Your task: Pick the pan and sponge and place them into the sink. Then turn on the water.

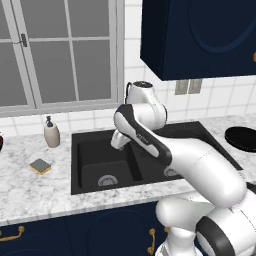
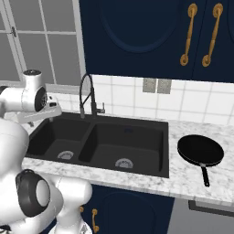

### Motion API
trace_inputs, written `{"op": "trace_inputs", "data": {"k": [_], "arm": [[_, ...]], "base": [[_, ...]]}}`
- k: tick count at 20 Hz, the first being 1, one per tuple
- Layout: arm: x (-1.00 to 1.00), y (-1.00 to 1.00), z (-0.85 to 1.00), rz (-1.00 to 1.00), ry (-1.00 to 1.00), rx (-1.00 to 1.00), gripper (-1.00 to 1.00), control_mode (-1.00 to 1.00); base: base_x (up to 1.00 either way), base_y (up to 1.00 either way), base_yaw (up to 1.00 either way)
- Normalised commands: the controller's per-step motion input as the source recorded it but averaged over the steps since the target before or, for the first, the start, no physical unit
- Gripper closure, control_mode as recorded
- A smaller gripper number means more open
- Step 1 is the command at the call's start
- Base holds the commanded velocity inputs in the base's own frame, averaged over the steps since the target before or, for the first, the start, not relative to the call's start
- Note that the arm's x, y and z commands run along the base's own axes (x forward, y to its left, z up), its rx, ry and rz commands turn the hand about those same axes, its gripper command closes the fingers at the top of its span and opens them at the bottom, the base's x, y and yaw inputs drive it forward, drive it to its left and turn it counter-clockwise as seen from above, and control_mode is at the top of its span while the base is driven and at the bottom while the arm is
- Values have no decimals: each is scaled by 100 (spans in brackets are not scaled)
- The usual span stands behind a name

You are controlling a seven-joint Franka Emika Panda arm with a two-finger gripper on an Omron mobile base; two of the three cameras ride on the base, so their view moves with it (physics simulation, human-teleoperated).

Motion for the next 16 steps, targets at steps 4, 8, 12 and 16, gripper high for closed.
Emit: {"op": "trace_inputs", "data": {"k": [4,8,12,16], "arm": [[0,29,-3,1,1,-8,-100,-100],[0,47,-17,0,0,-9,-100,-100],[16,78,-23,0,0,-11,-100,-100],[22,79,-14,0,3,-9,-100,-100]], "base": [[0,0,0],[0,0,0],[0,0,0],[0,0,0]]}}
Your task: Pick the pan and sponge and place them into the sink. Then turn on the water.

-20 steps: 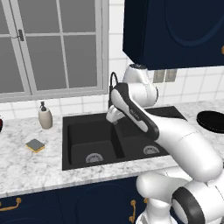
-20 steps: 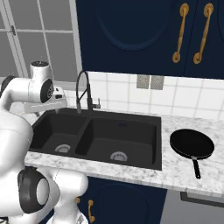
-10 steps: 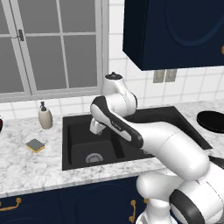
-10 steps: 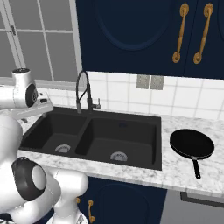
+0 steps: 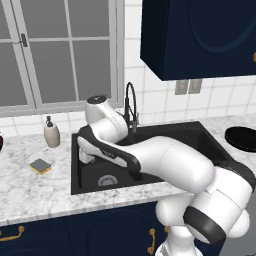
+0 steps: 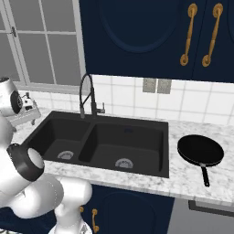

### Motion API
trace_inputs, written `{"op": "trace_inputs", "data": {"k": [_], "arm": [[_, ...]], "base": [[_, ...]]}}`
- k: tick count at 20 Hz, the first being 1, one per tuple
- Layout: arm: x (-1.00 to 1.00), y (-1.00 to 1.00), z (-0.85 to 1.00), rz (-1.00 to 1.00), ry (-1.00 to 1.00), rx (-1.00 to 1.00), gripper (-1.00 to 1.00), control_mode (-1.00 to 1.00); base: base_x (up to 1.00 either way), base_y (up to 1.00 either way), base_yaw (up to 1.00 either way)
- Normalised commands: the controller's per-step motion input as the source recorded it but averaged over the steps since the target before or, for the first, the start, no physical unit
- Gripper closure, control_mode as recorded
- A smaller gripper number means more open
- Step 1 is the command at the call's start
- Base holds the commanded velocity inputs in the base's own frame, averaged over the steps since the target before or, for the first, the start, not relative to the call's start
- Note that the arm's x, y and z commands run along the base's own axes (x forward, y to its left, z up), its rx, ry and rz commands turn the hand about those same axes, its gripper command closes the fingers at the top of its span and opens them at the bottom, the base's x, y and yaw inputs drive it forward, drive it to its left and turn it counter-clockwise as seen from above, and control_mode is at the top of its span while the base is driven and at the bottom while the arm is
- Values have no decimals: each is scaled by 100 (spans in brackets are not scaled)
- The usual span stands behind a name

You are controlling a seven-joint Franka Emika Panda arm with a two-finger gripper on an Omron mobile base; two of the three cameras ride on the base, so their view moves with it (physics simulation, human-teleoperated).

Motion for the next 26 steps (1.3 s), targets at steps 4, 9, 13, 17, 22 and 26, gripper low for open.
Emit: {"op": "trace_inputs", "data": {"k": [4,9,13,17,22,26], "arm": [[31,80,-10,-1,5,-5,-100,-100],[19,65,-13,0,0,1,-100,-100],[11,56,-23,0,0,0,-100,-100],[13,37,-20,0,0,16,-100,-100],[19,35,-28,0,3,12,-100,-100],[6,21,-15,0,4,0,-100,-100]], "base": [[0,0,0],[0,0,0],[0,0,0],[0,0,0],[0,0,0],[0,0,0]]}}
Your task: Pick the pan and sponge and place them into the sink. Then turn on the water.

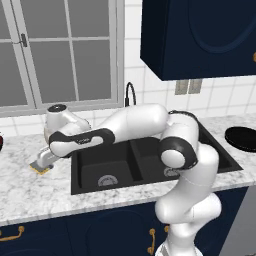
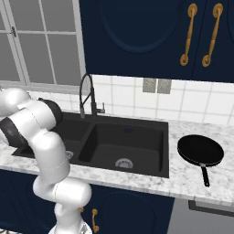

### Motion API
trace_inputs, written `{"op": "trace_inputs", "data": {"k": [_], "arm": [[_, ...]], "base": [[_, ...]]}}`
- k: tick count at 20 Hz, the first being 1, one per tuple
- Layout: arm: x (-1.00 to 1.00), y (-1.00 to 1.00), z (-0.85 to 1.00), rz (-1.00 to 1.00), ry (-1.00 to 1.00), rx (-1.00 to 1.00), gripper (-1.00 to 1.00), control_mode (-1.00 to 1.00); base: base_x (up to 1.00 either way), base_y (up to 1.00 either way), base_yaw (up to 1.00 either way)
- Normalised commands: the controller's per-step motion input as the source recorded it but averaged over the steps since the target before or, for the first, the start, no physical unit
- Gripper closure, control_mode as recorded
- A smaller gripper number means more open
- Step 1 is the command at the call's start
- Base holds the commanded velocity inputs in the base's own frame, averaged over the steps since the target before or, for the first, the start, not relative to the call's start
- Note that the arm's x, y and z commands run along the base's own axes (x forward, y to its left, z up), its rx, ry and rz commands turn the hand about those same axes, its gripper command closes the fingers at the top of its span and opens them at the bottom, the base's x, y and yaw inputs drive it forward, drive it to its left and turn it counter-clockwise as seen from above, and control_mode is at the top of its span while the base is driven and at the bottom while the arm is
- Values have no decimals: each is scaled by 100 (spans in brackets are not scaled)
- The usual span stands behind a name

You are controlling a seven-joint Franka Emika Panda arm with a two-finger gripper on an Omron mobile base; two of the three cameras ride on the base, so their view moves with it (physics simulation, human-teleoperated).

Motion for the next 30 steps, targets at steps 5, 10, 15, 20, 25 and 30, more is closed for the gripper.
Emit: {"op": "trace_inputs", "data": {"k": [5,10,15,20,25,30], "arm": [[2,11,-5,0,3,-1,-100,-100],[22,24,-30,0,0,0,-100,-100],[32,24,-21,0,4,0,-100,-100],[33,36,-26,0,2,0,-100,-100],[40,30,-31,0,0,0,-100,-100],[36,15,-20,0,1,0,-100,-100]], "base": [[0,0,0],[0,0,0],[0,0,0],[0,0,0],[0,0,0],[0,0,0]]}}
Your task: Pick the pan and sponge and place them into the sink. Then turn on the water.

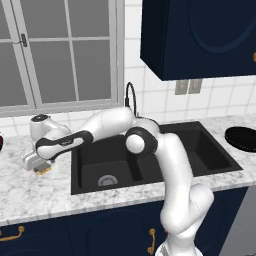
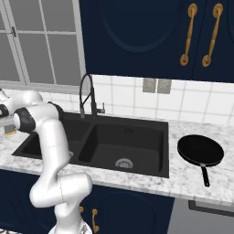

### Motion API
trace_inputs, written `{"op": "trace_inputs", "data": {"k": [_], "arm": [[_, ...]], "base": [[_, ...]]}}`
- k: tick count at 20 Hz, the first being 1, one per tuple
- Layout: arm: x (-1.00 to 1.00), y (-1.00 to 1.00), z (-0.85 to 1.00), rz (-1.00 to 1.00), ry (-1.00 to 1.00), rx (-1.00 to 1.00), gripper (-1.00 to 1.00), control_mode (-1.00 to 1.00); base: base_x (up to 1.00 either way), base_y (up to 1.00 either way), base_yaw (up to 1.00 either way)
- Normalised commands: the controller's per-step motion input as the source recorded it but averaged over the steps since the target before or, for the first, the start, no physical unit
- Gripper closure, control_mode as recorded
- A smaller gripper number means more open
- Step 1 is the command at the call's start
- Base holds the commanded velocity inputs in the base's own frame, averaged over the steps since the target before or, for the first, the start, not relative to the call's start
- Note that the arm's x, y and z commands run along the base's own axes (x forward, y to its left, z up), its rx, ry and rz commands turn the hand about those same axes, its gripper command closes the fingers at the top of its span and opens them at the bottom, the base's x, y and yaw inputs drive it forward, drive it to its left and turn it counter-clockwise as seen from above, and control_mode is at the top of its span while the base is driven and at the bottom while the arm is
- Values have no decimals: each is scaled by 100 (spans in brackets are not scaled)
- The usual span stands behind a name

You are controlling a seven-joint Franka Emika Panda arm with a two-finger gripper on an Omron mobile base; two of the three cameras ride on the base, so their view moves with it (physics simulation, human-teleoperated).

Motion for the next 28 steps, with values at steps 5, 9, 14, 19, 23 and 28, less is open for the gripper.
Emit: {"op": "trace_inputs", "data": {"k": [5,9,14,19,23,28], "arm": [[34,11,-20,0,1,0,-100,-100],[29,15,-33,0,0,0,-100,-100],[16,17,-31,0,0,0,-100,-100],[6,19,-31,0,0,0,-100,-100],[2,5,-13,0,0,0,100,-100],[-9,-16,-40,0,3,-1,100,-100]], "base": [[0,0,0],[0,0,0],[0,0,0],[0,0,0],[0,0,0],[0,0,0]]}}
